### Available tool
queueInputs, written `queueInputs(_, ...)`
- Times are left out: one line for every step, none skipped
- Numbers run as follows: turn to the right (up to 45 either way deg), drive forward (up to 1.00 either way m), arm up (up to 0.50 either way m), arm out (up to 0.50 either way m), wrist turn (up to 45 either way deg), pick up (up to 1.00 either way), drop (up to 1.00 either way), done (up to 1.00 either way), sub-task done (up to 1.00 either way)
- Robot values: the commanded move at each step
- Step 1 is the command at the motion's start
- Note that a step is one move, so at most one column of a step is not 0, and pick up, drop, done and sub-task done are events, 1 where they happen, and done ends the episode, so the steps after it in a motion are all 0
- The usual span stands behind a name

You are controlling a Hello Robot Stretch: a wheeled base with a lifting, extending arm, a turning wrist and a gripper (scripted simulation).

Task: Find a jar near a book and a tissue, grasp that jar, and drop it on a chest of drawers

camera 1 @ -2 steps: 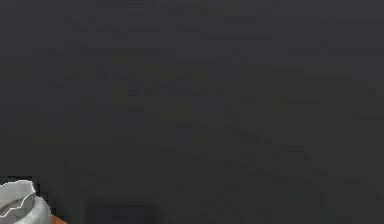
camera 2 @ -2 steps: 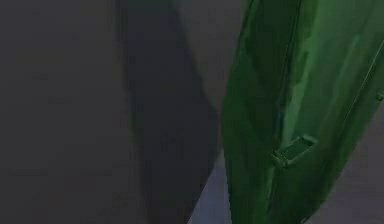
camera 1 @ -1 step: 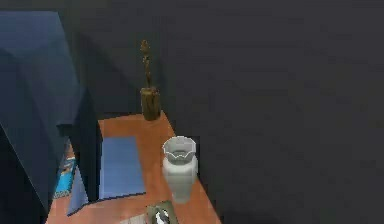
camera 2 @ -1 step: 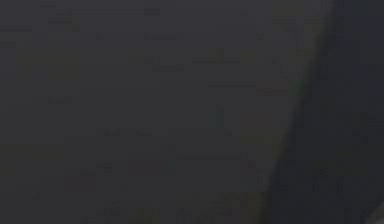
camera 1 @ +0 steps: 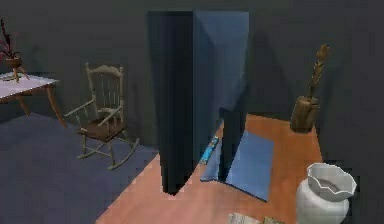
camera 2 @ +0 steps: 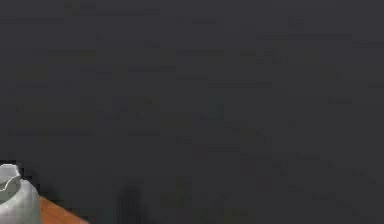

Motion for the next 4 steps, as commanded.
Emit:
queueInputs(-42.0,0.00,0.00,0.00,0.0,0.00,0.00,0.00,0.00)
queueInputs(0.0,0.00,0.50,0.00,0.0,0.00,0.00,0.00,0.00)
queueInputs(0.0,0.00,0.38,0.00,0.0,0.00,0.00,0.00,0.00)
queueInputs(0.0,0.00,0.00,0.30,0.0,0.00,0.00,0.00,0.00)
